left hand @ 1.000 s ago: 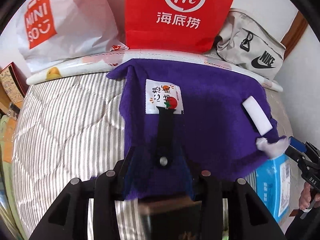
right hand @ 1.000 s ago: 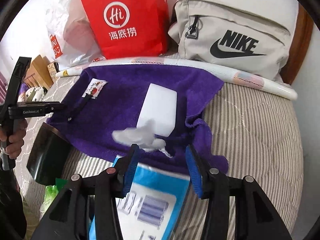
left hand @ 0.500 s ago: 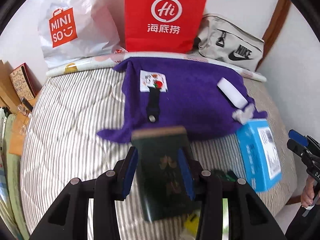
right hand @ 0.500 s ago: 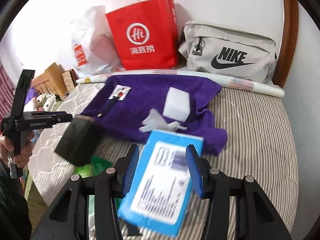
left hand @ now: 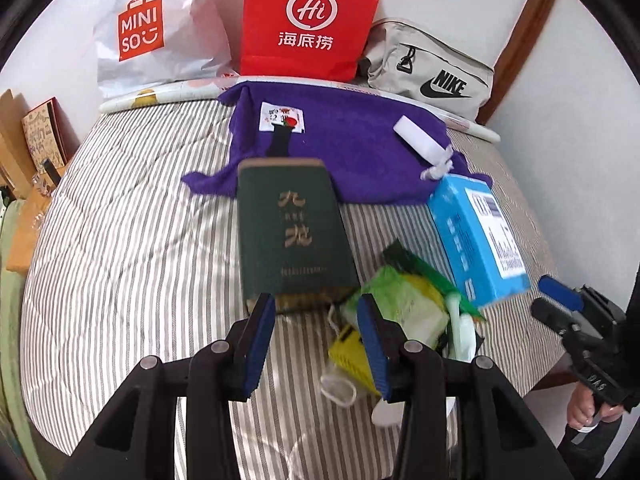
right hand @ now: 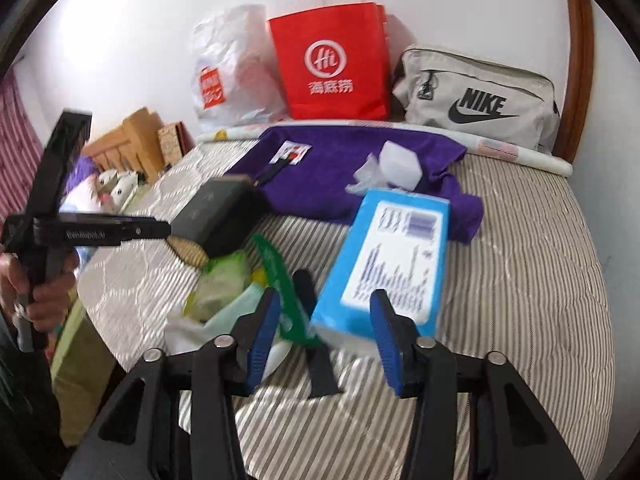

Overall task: Organize soft objects
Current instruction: 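Withdraw both grippers from the towel toward the remaining items, then grasp the green snack packet with the right gripper and lift it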

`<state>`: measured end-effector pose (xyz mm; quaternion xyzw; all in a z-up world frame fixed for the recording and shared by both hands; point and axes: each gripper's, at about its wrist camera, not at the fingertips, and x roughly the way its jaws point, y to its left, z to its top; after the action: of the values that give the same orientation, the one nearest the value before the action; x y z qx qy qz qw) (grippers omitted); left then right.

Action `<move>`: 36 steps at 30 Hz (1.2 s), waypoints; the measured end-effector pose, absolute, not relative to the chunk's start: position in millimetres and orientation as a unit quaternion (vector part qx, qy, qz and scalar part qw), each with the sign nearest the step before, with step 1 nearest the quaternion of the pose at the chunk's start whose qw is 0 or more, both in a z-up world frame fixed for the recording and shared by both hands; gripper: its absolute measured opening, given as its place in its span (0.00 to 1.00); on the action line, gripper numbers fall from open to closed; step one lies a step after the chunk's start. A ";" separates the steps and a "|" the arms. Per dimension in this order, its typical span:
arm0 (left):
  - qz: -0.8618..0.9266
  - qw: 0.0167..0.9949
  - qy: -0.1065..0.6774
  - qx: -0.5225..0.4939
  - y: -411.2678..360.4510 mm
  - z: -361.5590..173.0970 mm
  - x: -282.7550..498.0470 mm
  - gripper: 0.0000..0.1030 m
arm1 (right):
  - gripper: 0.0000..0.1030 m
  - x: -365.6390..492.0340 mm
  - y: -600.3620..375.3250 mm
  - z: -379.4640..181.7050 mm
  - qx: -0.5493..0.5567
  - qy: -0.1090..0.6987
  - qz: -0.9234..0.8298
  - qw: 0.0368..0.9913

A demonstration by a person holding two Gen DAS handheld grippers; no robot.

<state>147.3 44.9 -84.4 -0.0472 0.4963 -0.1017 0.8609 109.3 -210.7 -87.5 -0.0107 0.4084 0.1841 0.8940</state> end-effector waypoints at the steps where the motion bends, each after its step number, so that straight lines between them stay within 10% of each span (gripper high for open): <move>1: -0.100 0.861 0.496 -0.048 46.0 -86.3 143.8 0.41 | 0.35 105.5 -206.8 -90.8 -0.017 0.410 0.186 0.893; 20: -0.130 0.847 0.513 -0.053 43.0 -117.1 122.0 0.41 | 0.02 116.6 -173.0 -136.3 -0.070 0.411 0.204 0.886; 36: -0.123 0.839 0.525 -0.071 44.5 -126.3 116.3 0.41 | 0.01 82.5 -197.2 -87.5 -0.027 0.362 0.204 0.909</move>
<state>116.3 44.5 -126.3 -0.0711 0.5246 -0.1234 0.8394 82.5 -197.2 -87.5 -0.0267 0.3618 0.2045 0.9091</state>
